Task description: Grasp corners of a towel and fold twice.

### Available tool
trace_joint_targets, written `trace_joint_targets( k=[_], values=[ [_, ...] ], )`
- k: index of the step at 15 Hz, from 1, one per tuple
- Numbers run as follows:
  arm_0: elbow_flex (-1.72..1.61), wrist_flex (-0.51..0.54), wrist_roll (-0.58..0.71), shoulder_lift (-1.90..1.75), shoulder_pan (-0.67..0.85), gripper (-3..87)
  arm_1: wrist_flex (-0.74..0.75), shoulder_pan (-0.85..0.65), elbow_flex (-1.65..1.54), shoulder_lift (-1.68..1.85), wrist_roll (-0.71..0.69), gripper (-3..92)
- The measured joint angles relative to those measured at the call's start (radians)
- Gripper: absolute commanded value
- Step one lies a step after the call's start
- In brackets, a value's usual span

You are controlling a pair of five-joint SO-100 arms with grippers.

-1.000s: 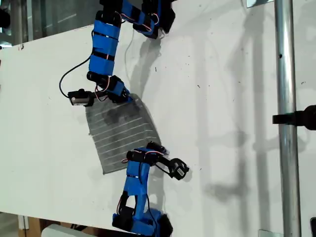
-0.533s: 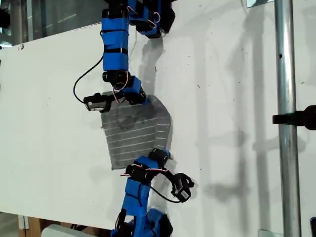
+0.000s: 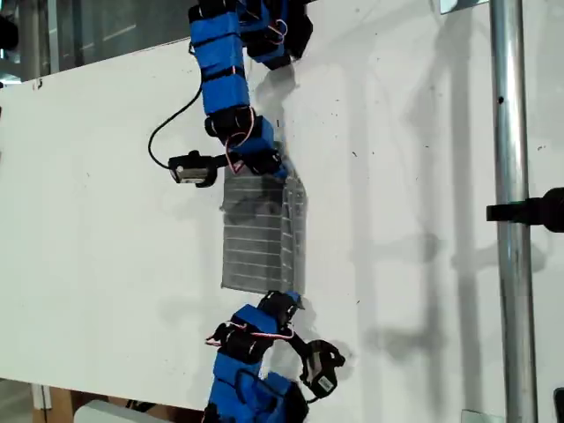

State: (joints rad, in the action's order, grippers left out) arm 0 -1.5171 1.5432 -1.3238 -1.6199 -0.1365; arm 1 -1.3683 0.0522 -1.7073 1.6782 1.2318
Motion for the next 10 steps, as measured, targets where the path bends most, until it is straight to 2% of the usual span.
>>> trace_joint_targets(
  k=[5,10],
  values=[
    [-0.012,-0.135,0.322,0.018,0.364,-2.7,0.080,-0.379,-0.020,0.005,-0.276,-0.2],
    [0.144,-0.126,0.529,0.035,0.612,-2.7,0.043,-0.627,0.163,0.012,-0.537,-0.2]
  ],
)
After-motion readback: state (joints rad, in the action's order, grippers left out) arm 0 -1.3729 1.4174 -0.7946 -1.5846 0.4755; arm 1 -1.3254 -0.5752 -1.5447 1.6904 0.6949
